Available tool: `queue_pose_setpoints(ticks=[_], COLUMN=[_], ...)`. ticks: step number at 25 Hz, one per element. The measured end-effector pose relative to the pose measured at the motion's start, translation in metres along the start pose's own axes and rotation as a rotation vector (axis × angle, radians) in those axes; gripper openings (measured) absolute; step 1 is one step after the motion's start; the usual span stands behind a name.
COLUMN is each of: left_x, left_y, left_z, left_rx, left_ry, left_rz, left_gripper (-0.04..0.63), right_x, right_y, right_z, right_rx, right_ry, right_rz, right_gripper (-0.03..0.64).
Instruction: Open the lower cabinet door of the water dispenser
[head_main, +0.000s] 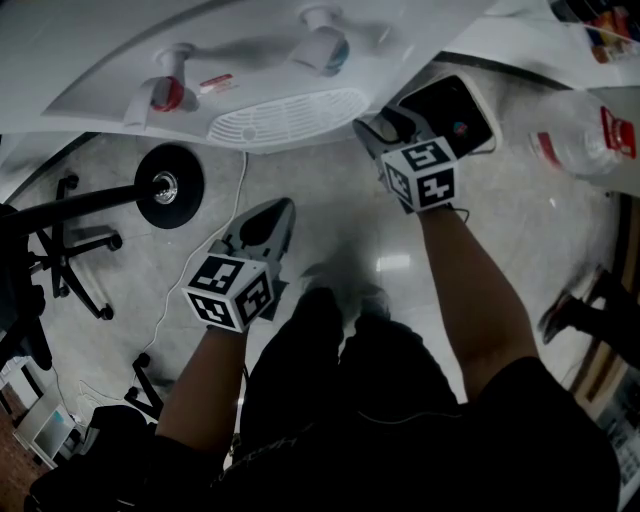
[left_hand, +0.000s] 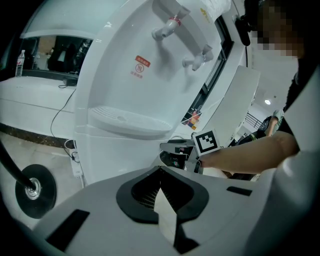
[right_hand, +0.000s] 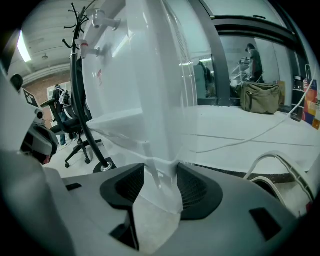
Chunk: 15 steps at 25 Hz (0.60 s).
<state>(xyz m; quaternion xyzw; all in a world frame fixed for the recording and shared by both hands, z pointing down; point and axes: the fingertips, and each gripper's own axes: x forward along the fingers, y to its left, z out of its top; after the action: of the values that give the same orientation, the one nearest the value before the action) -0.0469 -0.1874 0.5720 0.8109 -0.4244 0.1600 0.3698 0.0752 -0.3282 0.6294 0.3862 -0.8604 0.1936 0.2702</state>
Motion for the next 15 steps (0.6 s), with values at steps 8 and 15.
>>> queue_pose_setpoints(ticks=[8,15], left_x=[-0.003,-0.004], left_y=[-0.006,-0.016], left_z=[-0.003,-0.007], left_rx=[0.001,-0.002], left_ry=[-0.001,0.006], left_rz=[-0.01,-0.016], left_gripper=[0.0,0.0], right_x=[-0.006,-0.014], right_y=[0.004,0.011], right_z=[-0.006,-0.013], right_rx=[-0.016,-0.02], right_ry=[0.019,0.041], right_rz=[0.001,0.031], right_gripper=[0.204,0.202])
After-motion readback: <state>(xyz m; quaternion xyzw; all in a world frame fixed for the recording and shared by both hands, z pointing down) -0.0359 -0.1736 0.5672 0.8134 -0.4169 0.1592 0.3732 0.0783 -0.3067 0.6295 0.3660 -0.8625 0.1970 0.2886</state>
